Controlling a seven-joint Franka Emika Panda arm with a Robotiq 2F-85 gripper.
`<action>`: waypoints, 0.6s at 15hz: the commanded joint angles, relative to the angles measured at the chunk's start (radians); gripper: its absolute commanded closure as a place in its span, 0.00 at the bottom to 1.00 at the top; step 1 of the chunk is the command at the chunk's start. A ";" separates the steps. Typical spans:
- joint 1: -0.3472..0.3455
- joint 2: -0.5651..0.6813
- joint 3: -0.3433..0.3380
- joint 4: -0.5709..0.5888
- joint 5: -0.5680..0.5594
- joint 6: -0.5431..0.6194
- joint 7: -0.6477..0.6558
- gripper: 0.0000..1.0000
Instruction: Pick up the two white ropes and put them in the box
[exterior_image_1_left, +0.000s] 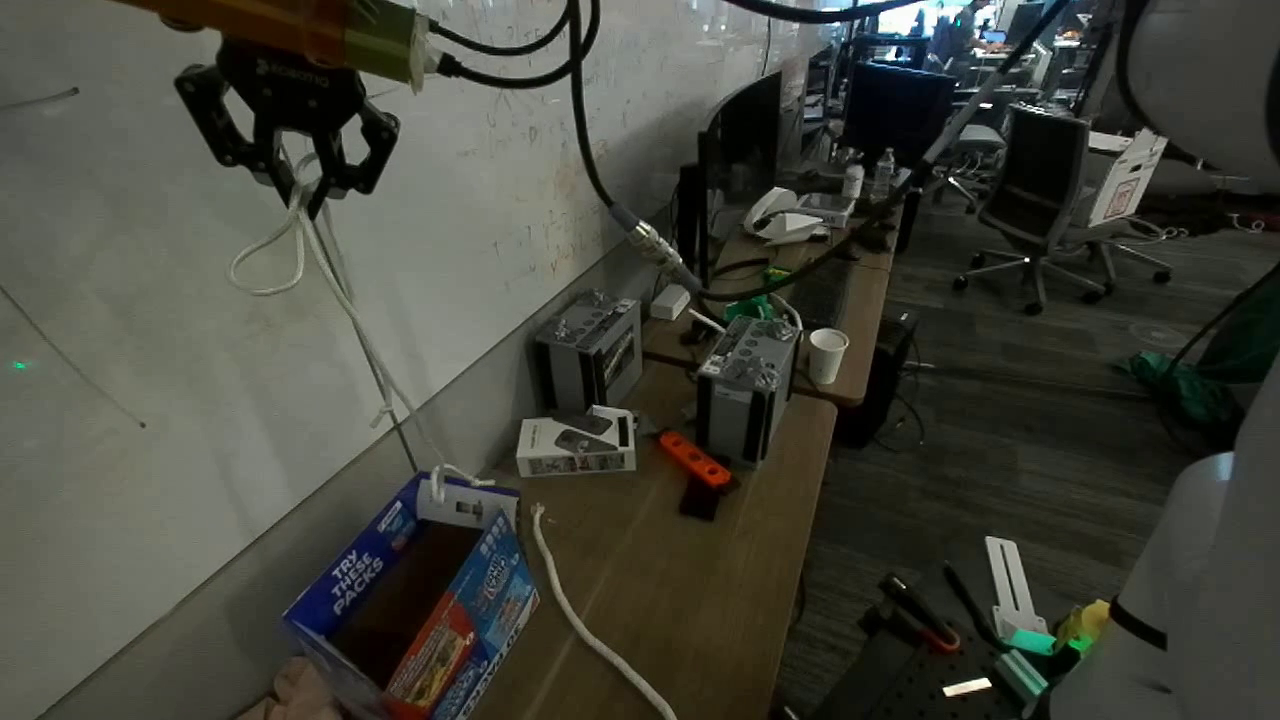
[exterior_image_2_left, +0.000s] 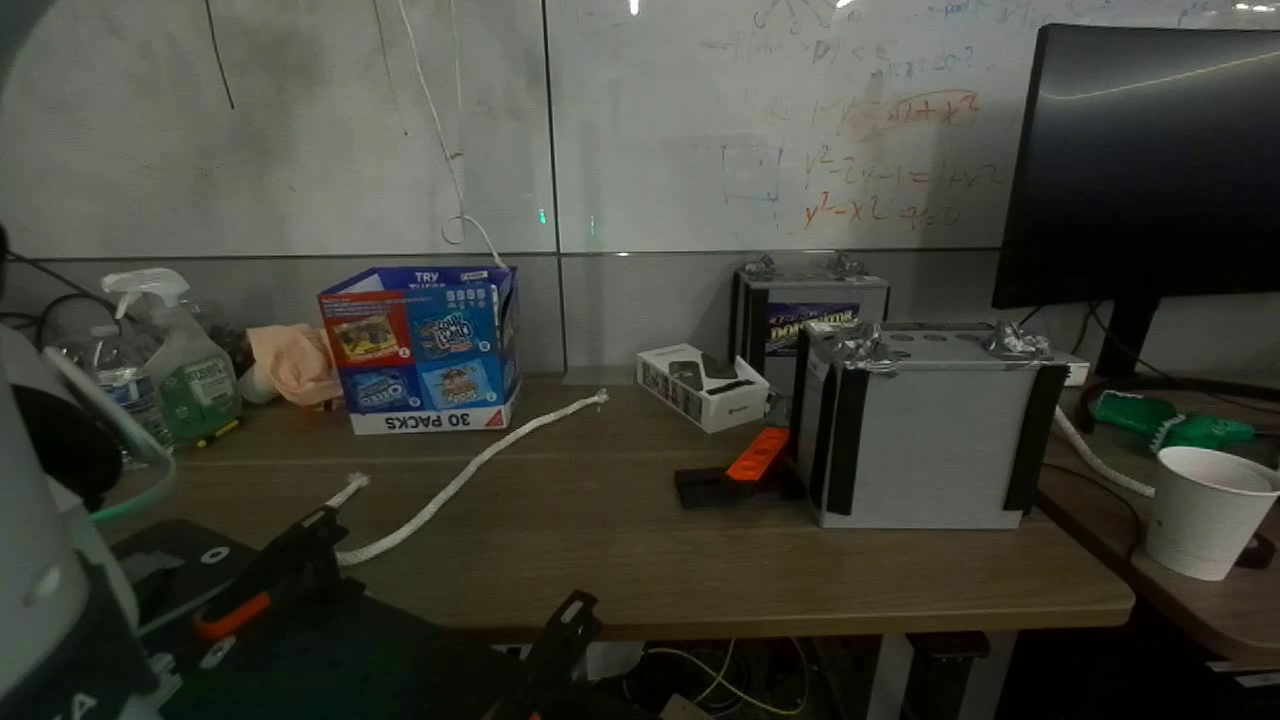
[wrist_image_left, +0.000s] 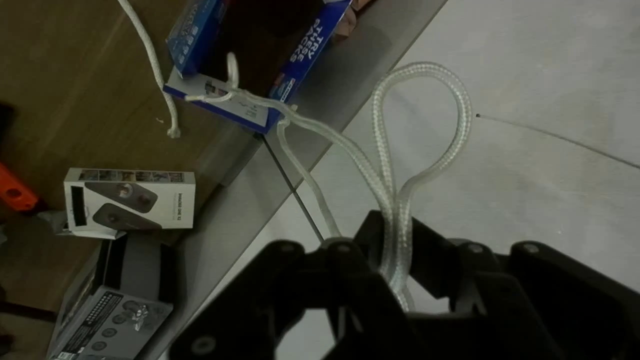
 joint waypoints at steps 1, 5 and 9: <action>0.044 0.083 -0.033 0.124 -0.049 -0.009 0.040 0.97; 0.050 0.125 -0.035 0.163 -0.062 -0.007 0.051 0.97; 0.046 0.141 -0.030 0.146 -0.032 0.000 0.037 0.97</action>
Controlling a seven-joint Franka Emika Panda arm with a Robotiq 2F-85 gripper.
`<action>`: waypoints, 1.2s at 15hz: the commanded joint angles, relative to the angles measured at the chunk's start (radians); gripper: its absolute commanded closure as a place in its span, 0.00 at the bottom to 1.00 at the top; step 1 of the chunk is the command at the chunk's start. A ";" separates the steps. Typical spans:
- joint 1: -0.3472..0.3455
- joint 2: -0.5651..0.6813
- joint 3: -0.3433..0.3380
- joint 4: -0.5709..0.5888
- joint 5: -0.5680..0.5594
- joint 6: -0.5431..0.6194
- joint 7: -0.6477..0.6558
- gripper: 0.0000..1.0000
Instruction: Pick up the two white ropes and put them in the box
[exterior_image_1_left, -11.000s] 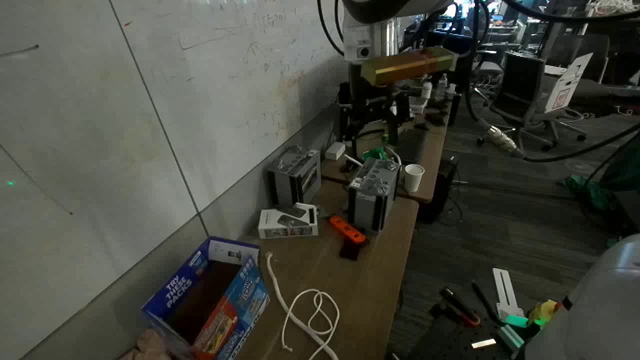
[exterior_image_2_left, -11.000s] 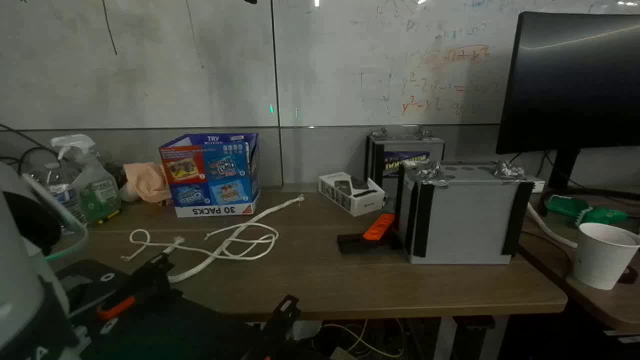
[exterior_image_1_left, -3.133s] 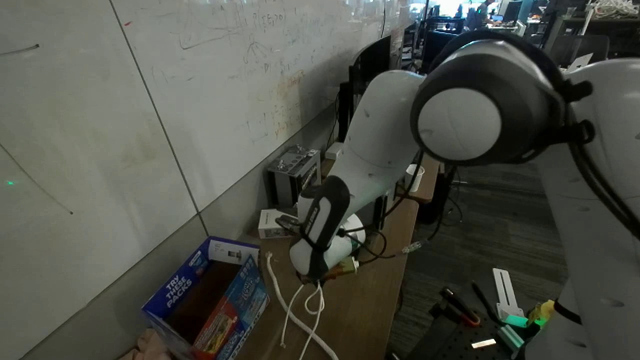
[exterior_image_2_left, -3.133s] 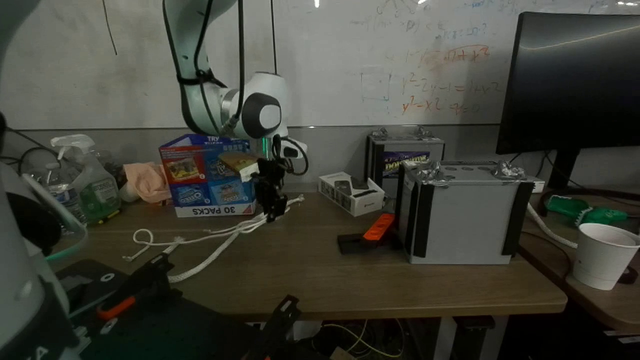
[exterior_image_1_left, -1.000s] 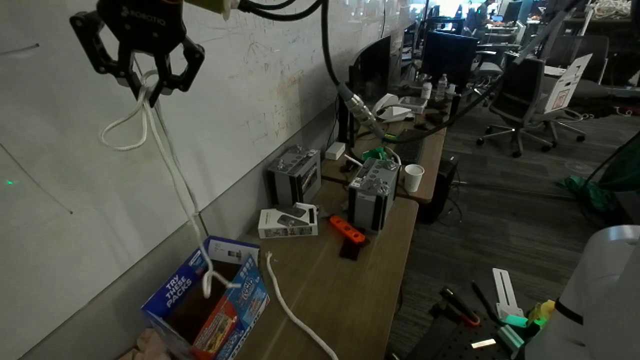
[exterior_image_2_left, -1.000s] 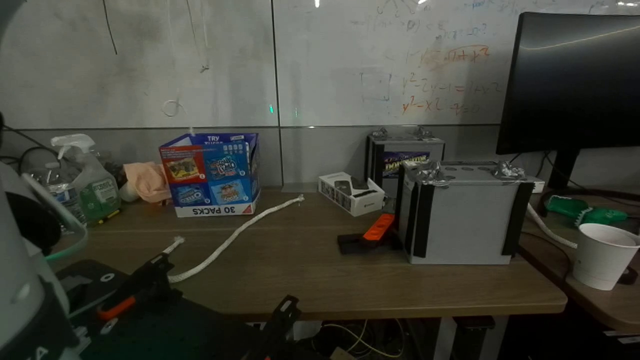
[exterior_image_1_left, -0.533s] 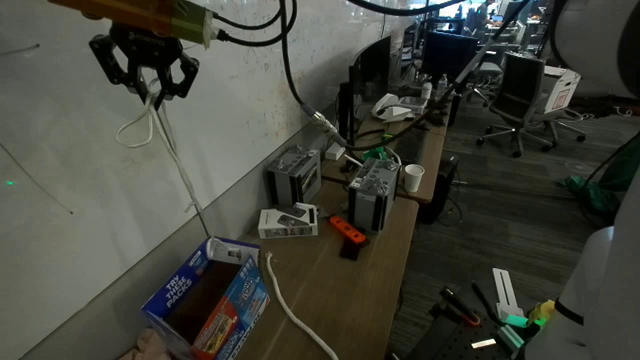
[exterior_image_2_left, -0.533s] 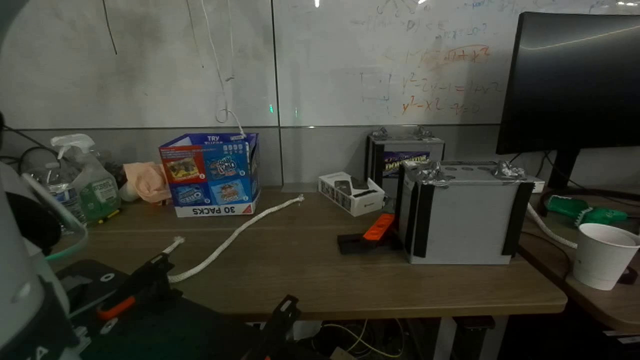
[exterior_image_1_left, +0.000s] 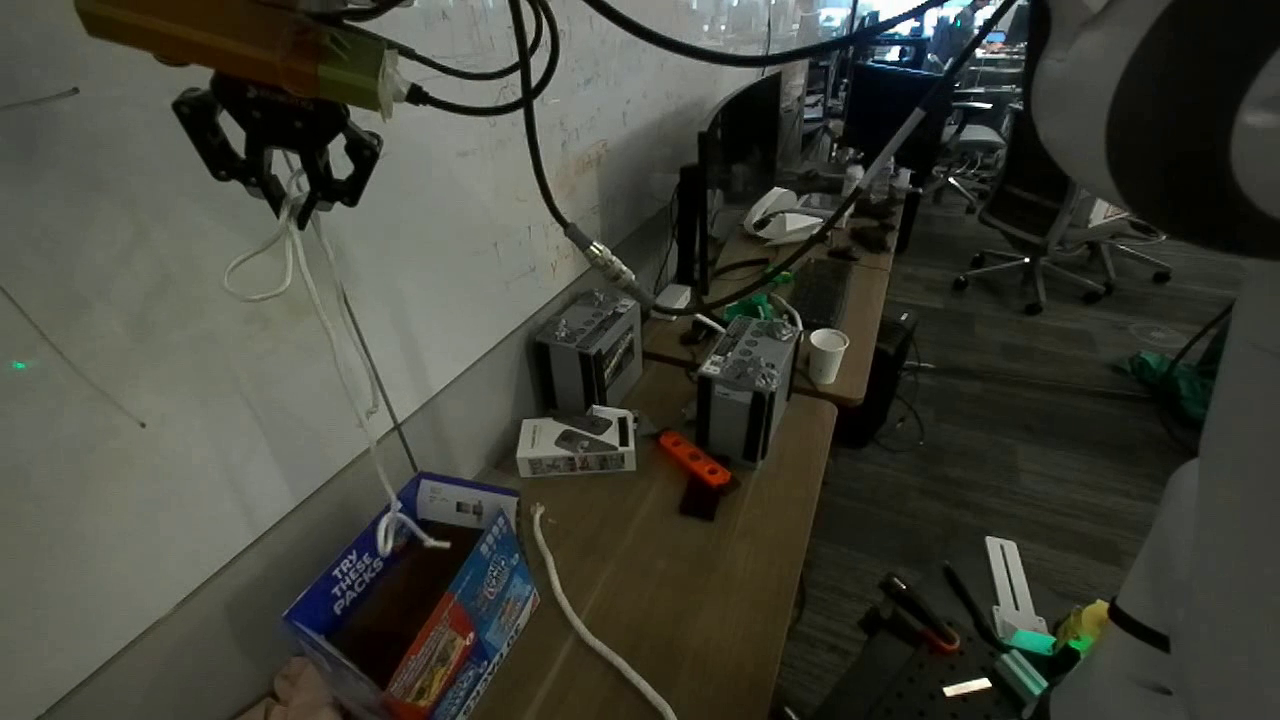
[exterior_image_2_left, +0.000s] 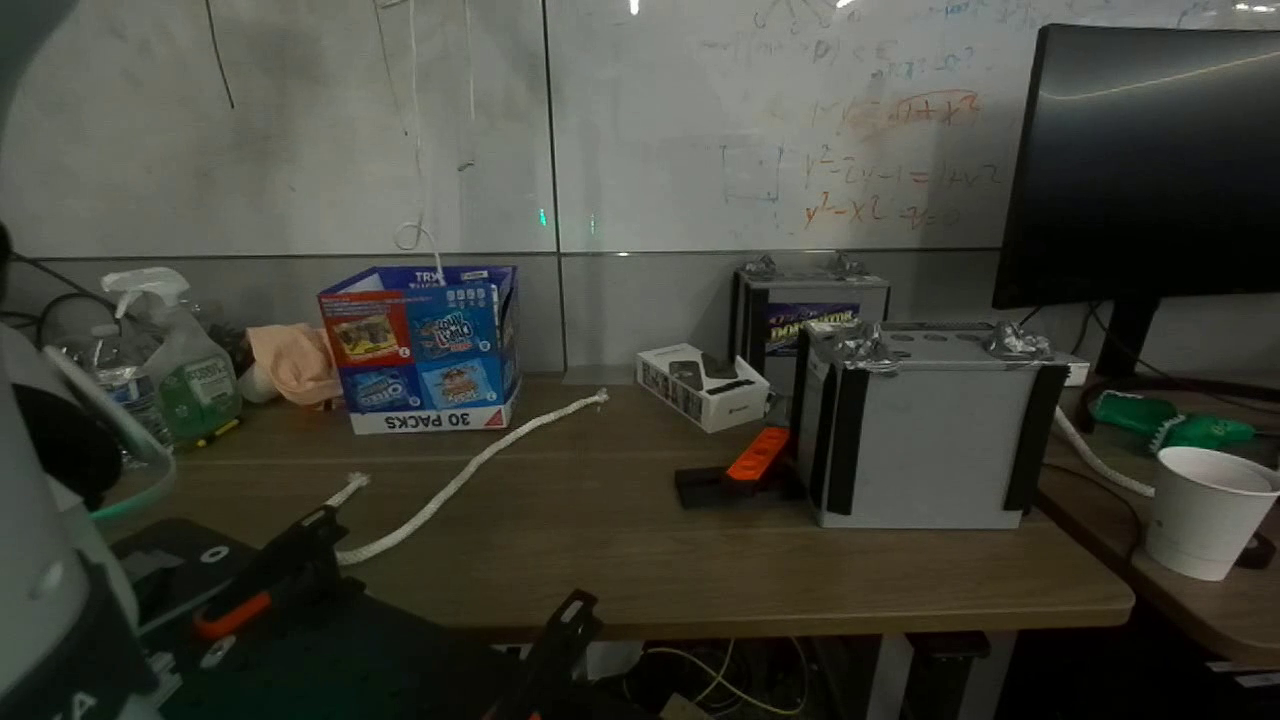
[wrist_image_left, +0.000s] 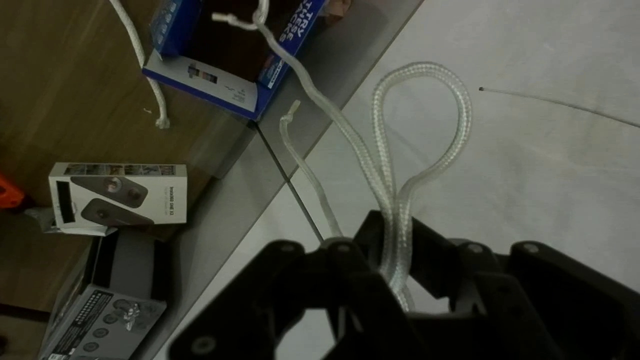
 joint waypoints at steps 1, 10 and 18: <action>0.008 0.027 0.006 0.022 0.005 0.001 0.010 0.97; 0.007 0.013 0.041 -0.126 0.051 0.009 0.002 0.97; 0.025 0.009 0.035 -0.282 0.153 0.028 -0.045 0.97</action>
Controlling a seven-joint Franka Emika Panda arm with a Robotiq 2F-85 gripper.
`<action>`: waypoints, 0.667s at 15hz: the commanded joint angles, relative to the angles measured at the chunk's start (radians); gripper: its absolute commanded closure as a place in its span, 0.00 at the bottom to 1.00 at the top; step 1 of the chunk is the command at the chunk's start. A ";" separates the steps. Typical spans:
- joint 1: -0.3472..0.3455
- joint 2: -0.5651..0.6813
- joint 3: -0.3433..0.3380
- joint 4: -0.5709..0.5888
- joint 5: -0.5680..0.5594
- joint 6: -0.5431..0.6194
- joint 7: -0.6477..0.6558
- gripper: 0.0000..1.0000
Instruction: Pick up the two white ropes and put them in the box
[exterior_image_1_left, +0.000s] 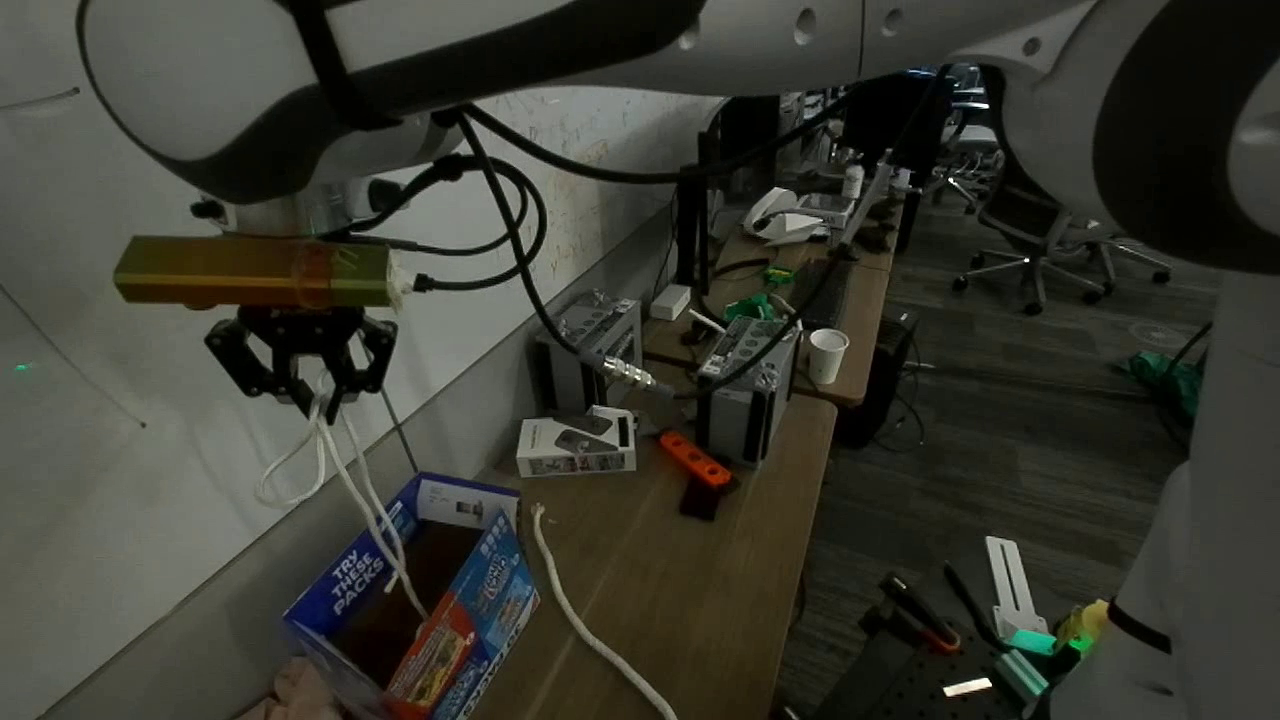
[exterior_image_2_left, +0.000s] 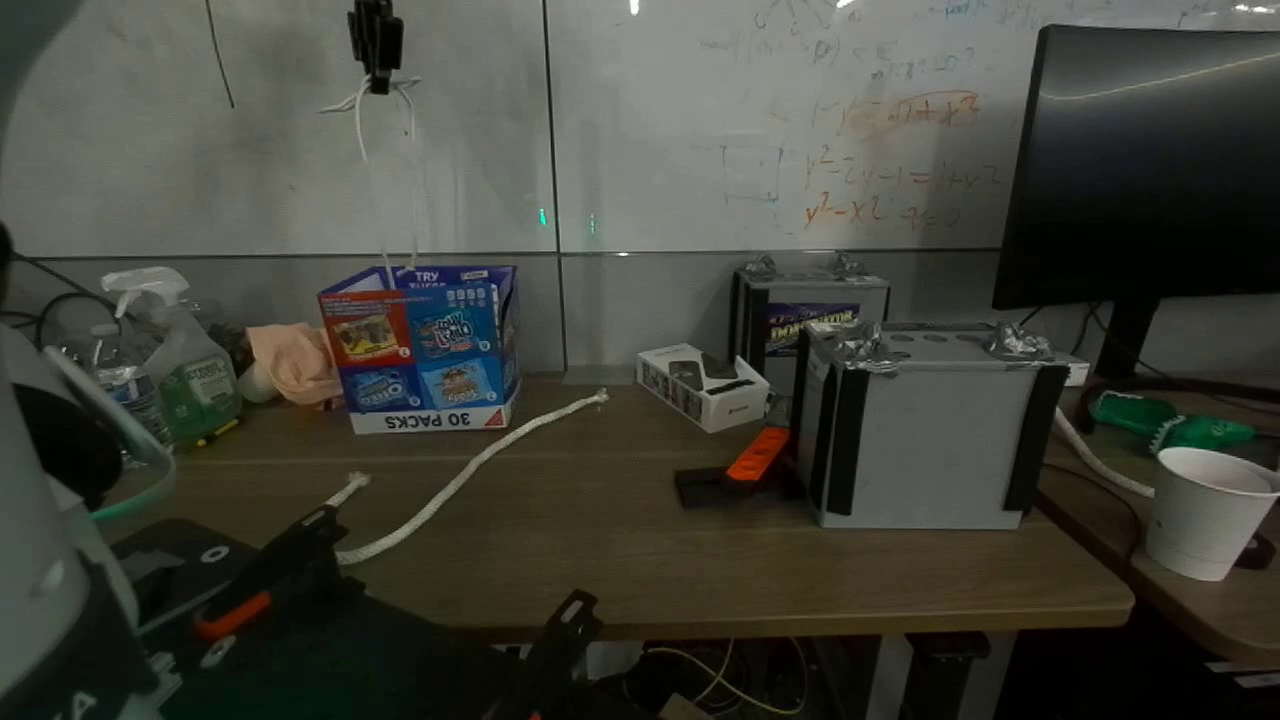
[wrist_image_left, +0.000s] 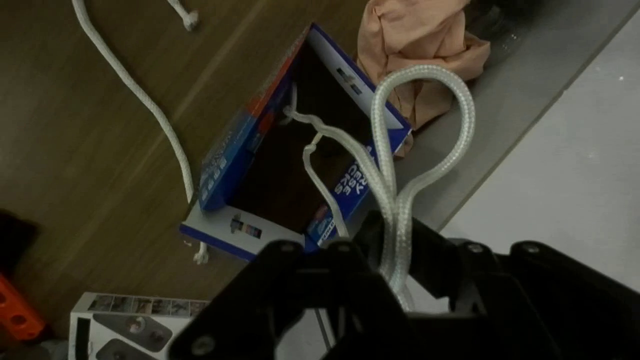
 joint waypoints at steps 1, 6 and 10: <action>0.016 -0.020 -0.031 -0.052 0.054 0.022 -0.037 0.97; 0.022 0.021 -0.047 -0.030 0.063 0.009 -0.040 0.97; 0.025 0.076 -0.060 0.010 0.065 -0.002 -0.042 0.97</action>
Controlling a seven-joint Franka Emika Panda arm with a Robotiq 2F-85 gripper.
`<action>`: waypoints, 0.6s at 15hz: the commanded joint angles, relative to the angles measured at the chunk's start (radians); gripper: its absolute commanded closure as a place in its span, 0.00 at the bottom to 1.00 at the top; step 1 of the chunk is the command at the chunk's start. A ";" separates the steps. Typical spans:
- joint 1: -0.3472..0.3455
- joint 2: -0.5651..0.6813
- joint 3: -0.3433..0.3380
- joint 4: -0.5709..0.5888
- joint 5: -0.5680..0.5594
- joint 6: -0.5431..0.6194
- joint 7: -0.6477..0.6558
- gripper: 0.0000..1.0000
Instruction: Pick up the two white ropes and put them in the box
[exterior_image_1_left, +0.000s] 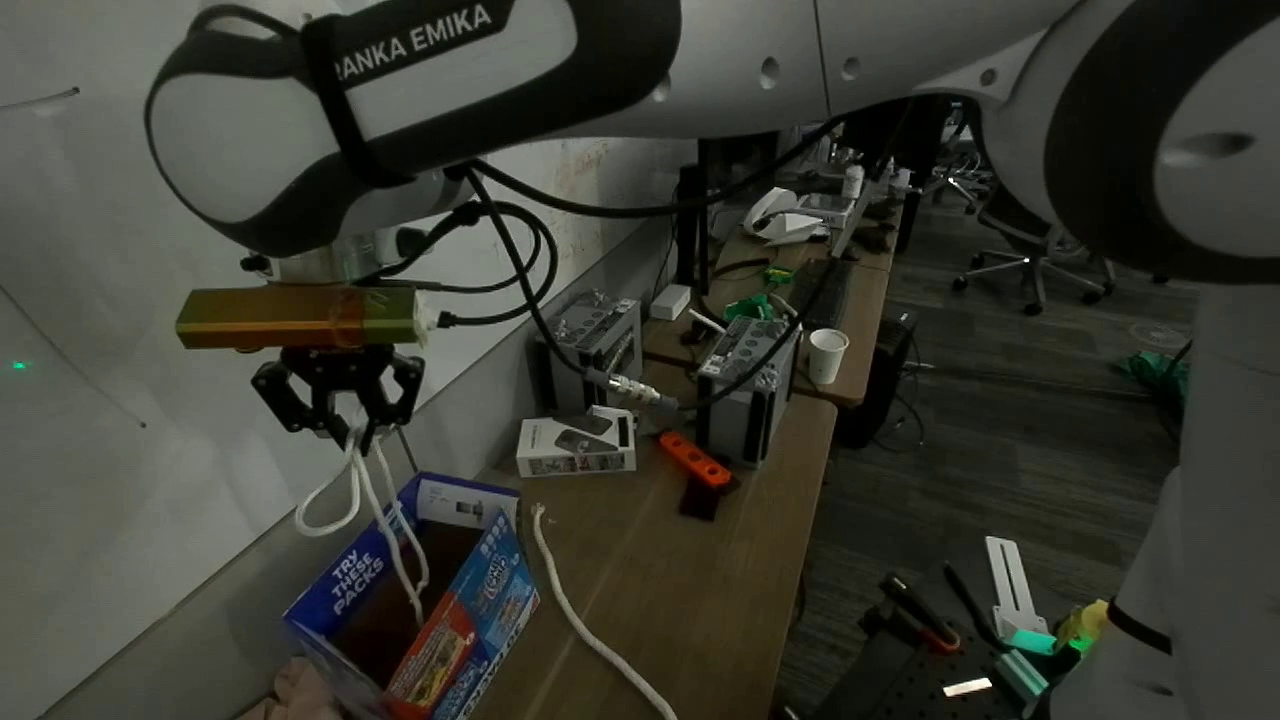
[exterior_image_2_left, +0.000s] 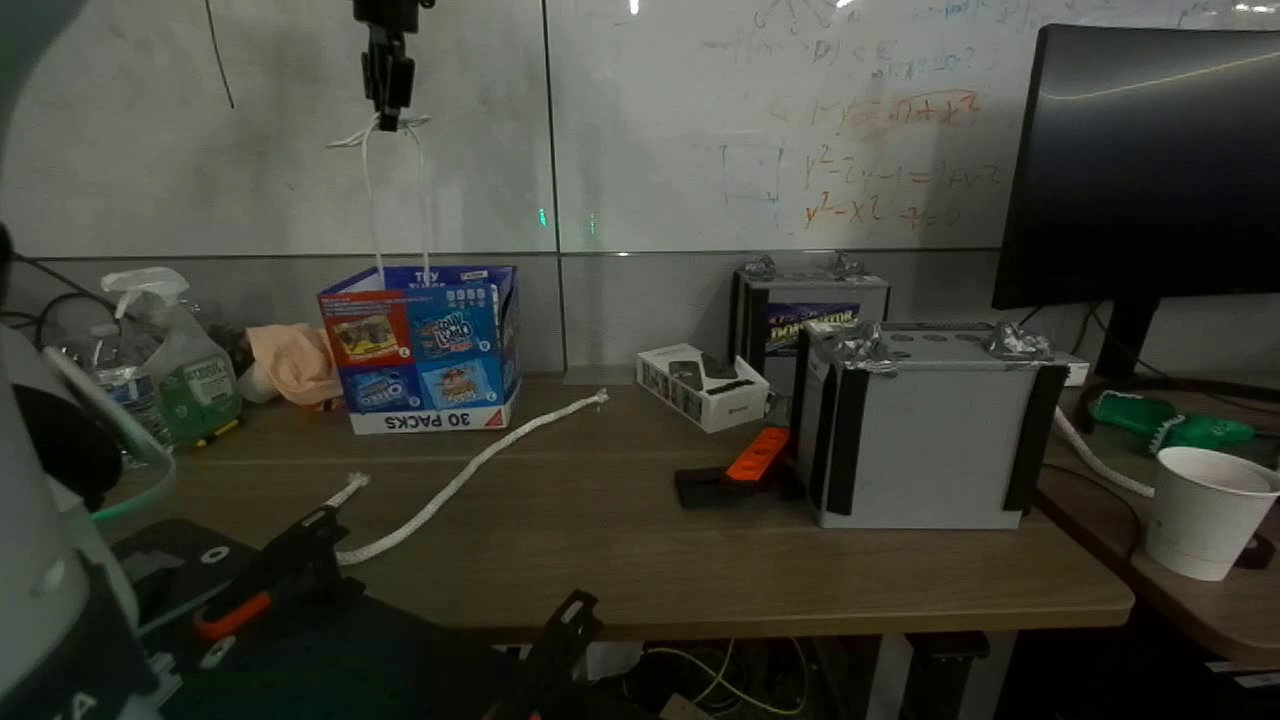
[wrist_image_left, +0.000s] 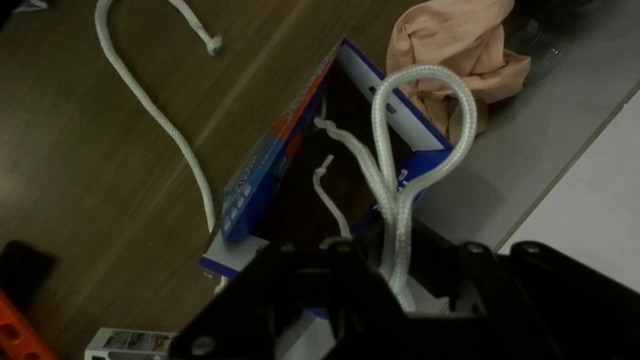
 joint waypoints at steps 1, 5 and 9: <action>0.018 0.053 -0.026 0.056 0.028 -0.002 -0.022 0.97; 0.021 0.082 -0.038 0.081 0.033 -0.007 -0.025 0.97; 0.020 0.092 -0.042 0.101 0.037 -0.029 -0.040 0.61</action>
